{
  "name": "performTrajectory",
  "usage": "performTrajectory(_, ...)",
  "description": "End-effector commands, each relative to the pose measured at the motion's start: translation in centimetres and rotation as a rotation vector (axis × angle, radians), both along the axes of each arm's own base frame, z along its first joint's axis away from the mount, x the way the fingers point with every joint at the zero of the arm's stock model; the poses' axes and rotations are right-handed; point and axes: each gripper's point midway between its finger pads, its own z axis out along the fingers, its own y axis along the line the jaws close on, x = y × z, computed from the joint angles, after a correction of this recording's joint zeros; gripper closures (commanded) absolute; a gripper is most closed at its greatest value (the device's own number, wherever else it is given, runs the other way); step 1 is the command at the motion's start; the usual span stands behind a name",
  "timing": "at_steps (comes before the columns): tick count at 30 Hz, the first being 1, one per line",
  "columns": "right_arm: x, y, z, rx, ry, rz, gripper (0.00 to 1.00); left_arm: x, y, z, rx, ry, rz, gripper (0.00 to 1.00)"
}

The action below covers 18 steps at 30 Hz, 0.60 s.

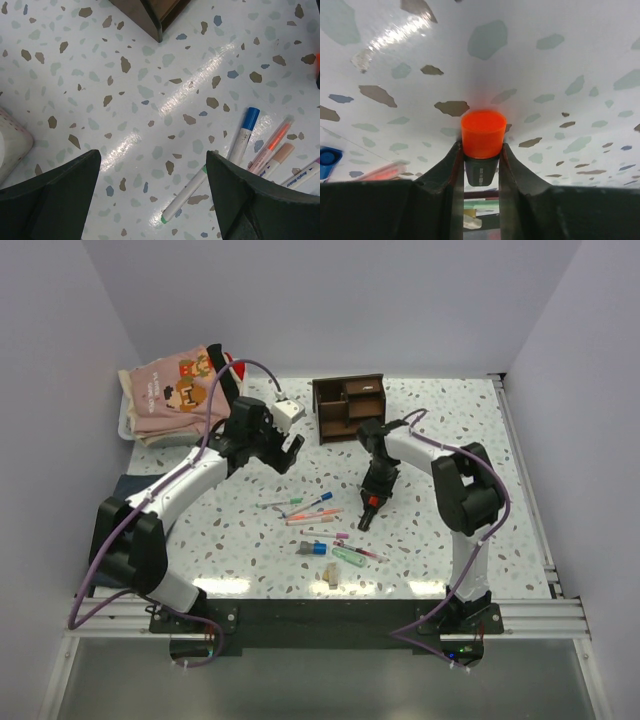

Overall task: Sort the stationery into containers
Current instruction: Pick up the pen from the center of the board.

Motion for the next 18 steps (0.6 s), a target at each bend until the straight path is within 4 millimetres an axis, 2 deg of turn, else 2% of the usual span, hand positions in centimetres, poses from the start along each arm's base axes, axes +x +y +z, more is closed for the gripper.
performTrajectory(1, 4.5, -0.2, 3.5, -0.004, -0.205, 0.167, 1.00, 1.2, -0.2, 2.3, -0.008, -0.068, -0.004, 0.09)
performTrajectory(3, 6.3, 0.6, 7.3, 0.035, -0.307, 0.226, 1.00, 1.3, 0.0, 3.2, -0.004, -0.095, -0.010, 0.09)
performTrajectory(5, 7.7, 1.3, 9.9, 0.071, -0.385, 0.338, 1.00, 1.5, 0.1, 4.5, -0.005, -0.132, -0.015, 0.09)
performTrajectory(6, 9.2, 2.0, 12.7, 0.094, -0.468, 0.375, 1.00, 1.6, 0.3, 5.0, 0.000, -0.154, -0.017, 0.09)
performTrajectory(8, 11.3, 3.1, 16.0, 0.117, -0.589, 0.481, 1.00, 1.7, 0.4, 6.2, -0.003, -0.195, -0.020, 0.09)
performTrajectory(12, 14.9, 4.8, 21.3, 0.143, -0.832, 0.578, 1.00, 2.2, 1.4, 7.0, 0.011, -0.242, 0.018, 0.08)
performTrajectory(13, 16.3, 5.4, 22.9, 0.142, -0.923, 0.603, 1.00, 2.6, 1.6, 7.3, 0.009, -0.258, 0.036, 0.07)
performTrajectory(15, 18.0, 5.8, 24.3, 0.117, -1.017, 0.616, 1.00, 3.1, 2.7, 6.9, 0.019, -0.268, 0.100, 0.07)
performTrajectory(16, 19.7, 6.5, 25.2, 0.106, -1.101, 0.627, 1.00, 3.5, 3.0, 7.3, 0.008, -0.295, 0.123, 0.06)
performTrajectory(18, 21.4, 7.2, 26.0, 0.090, -1.176, 0.646, 1.00, 4.0, 4.1, 7.0, 0.005, -0.309, 0.175, 0.05)
